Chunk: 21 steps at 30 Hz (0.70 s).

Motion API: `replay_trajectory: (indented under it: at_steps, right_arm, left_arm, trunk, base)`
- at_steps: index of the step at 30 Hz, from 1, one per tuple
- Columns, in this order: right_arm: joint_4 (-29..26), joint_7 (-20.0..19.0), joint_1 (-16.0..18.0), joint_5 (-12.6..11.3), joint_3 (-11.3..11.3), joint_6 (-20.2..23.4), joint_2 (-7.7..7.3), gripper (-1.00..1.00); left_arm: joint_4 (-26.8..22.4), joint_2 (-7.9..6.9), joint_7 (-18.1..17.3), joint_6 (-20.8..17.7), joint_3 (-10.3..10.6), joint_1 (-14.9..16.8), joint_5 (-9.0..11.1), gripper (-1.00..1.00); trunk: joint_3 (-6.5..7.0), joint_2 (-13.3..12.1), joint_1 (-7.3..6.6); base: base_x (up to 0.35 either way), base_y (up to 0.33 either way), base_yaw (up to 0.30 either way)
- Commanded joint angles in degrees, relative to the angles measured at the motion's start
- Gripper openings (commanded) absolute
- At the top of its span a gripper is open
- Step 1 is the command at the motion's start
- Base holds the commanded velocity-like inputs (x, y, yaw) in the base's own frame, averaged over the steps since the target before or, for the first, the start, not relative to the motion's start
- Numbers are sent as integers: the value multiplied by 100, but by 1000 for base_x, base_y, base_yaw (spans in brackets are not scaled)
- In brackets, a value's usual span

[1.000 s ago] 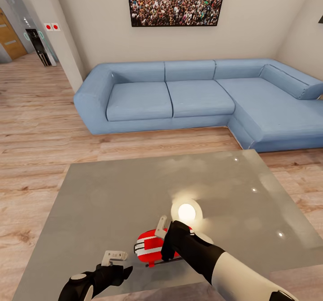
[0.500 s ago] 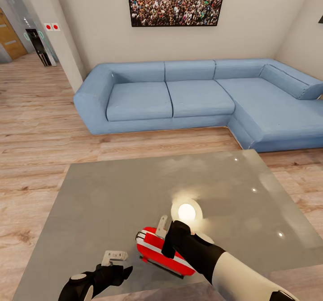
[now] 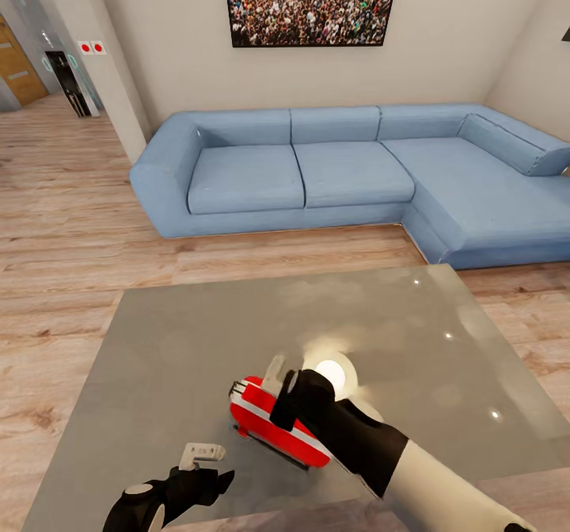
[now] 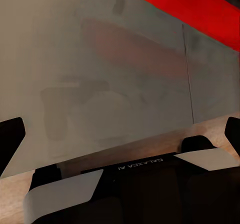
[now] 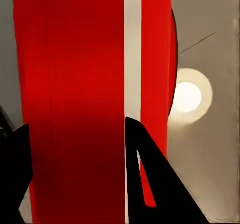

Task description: Turn on the radio receiver that's on the table in the living room.

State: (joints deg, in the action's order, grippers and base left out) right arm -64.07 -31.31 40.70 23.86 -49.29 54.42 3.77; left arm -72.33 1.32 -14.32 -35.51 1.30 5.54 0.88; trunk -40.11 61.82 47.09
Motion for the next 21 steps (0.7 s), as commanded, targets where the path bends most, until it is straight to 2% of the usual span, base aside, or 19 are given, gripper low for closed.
replay_trajectory:
  at_steps: [1, 4, 7, 14, 18, 21]
  right_arm:
    - [-151, -17, -1, 40, 11, 89, -44, -100]
    - [-961, -172, -1, 44, 77, 479, -312, -100]
    - [-1343, -249, -1, 47, 101, 558, -450, -100]
    - [-1776, -286, -1, 60, 193, 558, -590, -100]
    - [-2065, -287, -1, 70, 446, 558, -763, -100]
    - [-2172, -282, -1, 200, 649, 558, -848, -100]
  left_arm:
    - [0, 0, 0, 0, 0, 0, 0, 100]
    - [0, 0, 4, 0, 2, 0, -6, 100]
    - [0, 0, 1, 0, 2, 0, -8, 100]
    - [0, 0, 0, 0, 2, 0, -8, 100]
    - [0, 0, -1, 0, 5, 0, -15, 100]
    - [-25, 0, -6, -9, 16, 0, -23, 100]
  trunk:
    - [0, 0, 0]
    - [0, 0, 0]
    - [0, 0, 0]
    - [0, 0, 0]
    - [0, 0, 0]
    - [0, 0, 0]
  base:
    - [0, 0, 0]
    - [0, 0, 0]
    - [0, 0, 0]
    - [0, 0, 0]
    - [0, 0, 0]
    - [0, 0, 0]
